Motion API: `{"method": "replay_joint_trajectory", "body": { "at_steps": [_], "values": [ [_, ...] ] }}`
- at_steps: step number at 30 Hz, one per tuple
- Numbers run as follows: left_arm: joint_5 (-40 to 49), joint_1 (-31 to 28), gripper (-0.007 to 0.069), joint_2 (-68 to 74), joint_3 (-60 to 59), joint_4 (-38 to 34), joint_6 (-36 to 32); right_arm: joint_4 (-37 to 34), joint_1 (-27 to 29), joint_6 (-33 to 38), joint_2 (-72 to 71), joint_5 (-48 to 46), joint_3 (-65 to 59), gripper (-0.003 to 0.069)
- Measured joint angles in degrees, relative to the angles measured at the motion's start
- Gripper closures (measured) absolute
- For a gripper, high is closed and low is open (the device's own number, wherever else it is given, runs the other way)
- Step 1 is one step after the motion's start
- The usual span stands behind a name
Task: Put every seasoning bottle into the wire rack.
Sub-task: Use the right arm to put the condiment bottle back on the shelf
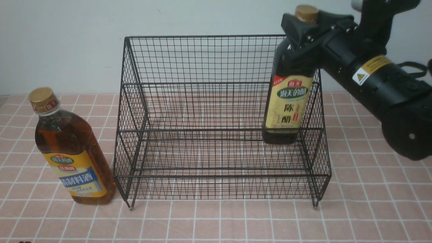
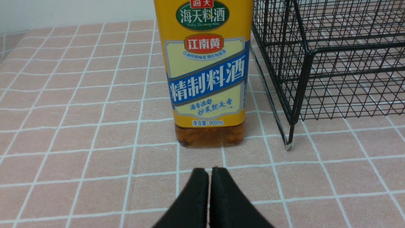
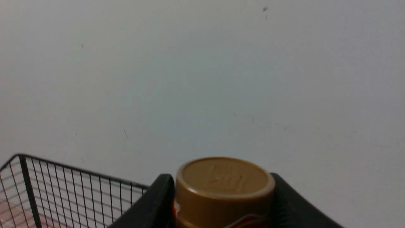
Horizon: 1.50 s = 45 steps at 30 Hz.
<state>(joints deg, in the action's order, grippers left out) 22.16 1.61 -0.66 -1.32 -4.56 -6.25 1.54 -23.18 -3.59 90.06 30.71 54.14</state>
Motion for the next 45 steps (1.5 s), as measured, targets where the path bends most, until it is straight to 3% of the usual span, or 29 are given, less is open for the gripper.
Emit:
{"method": "replay_joint_trajectory", "body": {
  "at_steps": [17,28,40,45],
  "values": [
    [0.0,0.0,0.0631,0.0,0.0,0.0,0.0,0.2,-1.0,0.0,2.1,-4.5,0.0,0.0327],
    [0.0,0.0,0.0631,0.0,0.0,0.0,0.0,-0.2,-1.0,0.0,-7.8,-7.7,0.7,0.0271],
    [0.0,0.0,0.0631,0.0,0.0,0.0,0.0,3.7,-1.1,-1.1,-18.9,-18.9,0.7,0.0271],
    [0.0,0.0,0.0631,0.0,0.0,0.0,0.0,3.7,-2.7,-1.7,-19.0,-30.7,0.7,0.0271]
  ]
}}
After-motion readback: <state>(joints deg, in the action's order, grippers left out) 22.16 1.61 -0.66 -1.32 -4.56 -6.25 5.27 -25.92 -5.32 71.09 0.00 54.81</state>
